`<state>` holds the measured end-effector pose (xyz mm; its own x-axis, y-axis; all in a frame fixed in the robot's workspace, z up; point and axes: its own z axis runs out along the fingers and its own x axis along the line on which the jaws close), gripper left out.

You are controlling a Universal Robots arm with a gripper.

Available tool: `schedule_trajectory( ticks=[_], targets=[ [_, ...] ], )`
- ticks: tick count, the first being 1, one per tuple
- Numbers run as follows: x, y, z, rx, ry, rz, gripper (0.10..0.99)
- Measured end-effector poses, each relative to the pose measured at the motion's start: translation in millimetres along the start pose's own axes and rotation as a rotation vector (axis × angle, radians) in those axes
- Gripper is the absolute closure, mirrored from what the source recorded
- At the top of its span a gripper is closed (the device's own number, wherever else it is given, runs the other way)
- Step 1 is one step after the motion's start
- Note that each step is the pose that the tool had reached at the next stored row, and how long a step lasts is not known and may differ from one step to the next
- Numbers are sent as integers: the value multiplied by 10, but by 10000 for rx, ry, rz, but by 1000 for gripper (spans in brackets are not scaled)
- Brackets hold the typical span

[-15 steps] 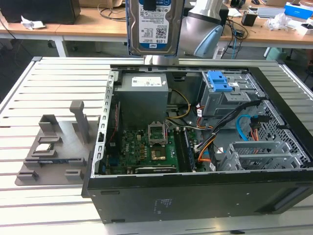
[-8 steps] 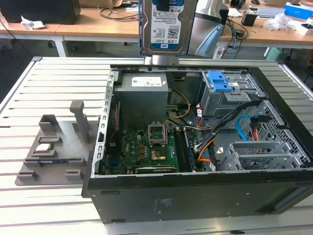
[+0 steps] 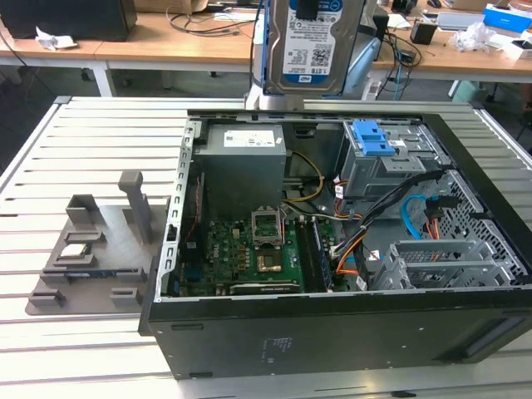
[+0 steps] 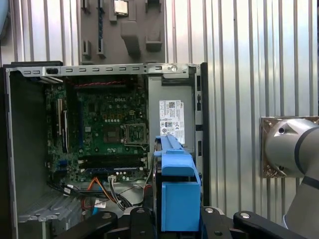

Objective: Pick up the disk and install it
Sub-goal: 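Pick up the disk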

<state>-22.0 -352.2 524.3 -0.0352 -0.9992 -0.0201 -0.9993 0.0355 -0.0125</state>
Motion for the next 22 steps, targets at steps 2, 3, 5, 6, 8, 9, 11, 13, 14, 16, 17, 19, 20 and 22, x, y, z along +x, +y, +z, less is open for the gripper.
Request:
schedule_trajectory(
  ticks=[2,3,5,6,8,9,11,13,14,16,17,19,20,22],
  targets=[
    [-3,-71,1,0,0,2,725],
    [-4,-97,1,-1,0,1,725],
    [-6,-152,2,-1,0,2,725],
    [-7,-203,3,-1,0,1,725],
    [-12,-309,4,-3,1,2,725],
    [-14,-363,5,-2,-1,2,725],
    [-16,-421,6,-3,0,1,725],
    [-18,-480,7,-3,0,3,725],
    [-19,-523,7,-3,0,1,725],
    [-23,-594,8,-4,1,2,725],
    [-25,-618,9,-4,1,1,725],
    [-28,-677,10,-4,1,1,725],
    [-31,-715,11,-4,2,2,725],
    [-40,-820,12,-5,4,3,725]
  ],
)
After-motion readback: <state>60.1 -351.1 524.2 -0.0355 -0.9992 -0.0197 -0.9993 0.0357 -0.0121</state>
